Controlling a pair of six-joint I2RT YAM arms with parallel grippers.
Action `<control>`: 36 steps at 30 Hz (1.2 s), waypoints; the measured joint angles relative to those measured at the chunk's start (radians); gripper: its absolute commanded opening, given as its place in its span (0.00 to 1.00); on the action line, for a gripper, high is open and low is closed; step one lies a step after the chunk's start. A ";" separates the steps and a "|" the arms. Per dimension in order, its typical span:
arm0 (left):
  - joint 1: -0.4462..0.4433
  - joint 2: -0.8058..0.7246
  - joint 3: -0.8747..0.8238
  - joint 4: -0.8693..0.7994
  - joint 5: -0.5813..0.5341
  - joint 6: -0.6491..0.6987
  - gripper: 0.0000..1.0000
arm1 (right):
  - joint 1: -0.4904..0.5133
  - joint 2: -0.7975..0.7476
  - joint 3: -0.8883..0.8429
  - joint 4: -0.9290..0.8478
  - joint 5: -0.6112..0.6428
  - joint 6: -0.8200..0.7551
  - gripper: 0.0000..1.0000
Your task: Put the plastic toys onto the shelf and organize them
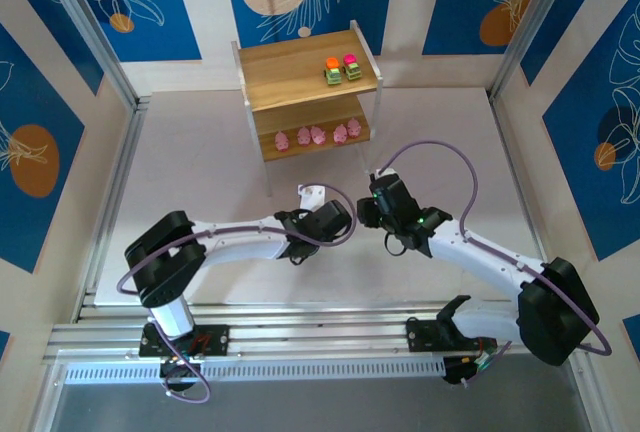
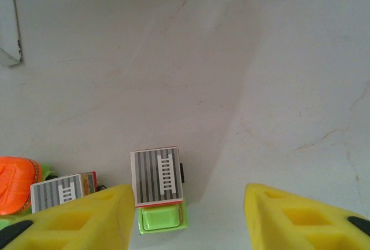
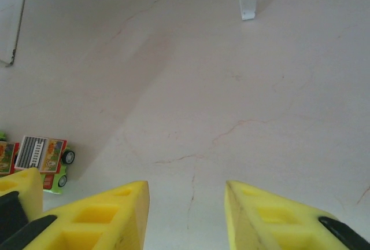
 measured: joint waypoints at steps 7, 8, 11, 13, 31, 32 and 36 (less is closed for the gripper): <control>0.013 0.018 0.010 -0.035 0.000 -0.015 0.50 | -0.016 0.000 0.000 0.000 -0.022 0.008 0.37; 0.014 0.019 0.011 -0.039 0.000 -0.015 0.50 | -0.016 0.000 0.000 0.000 -0.024 0.009 0.37; 0.021 0.021 0.015 -0.043 0.000 -0.016 0.50 | -0.018 0.000 0.000 0.000 -0.030 0.012 0.35; 0.028 0.027 0.021 -0.047 0.001 -0.018 0.50 | -0.021 0.000 0.000 0.000 -0.036 0.015 0.35; 0.063 0.090 0.052 -0.050 0.031 -0.018 0.44 | -0.029 0.005 0.000 0.002 -0.049 0.019 0.29; 0.063 0.095 0.055 -0.050 0.032 -0.018 0.44 | -0.029 0.007 0.000 0.002 -0.049 0.019 0.29; 0.064 0.109 0.060 -0.050 0.041 -0.018 0.41 | -0.029 0.009 0.000 0.002 -0.053 0.020 0.25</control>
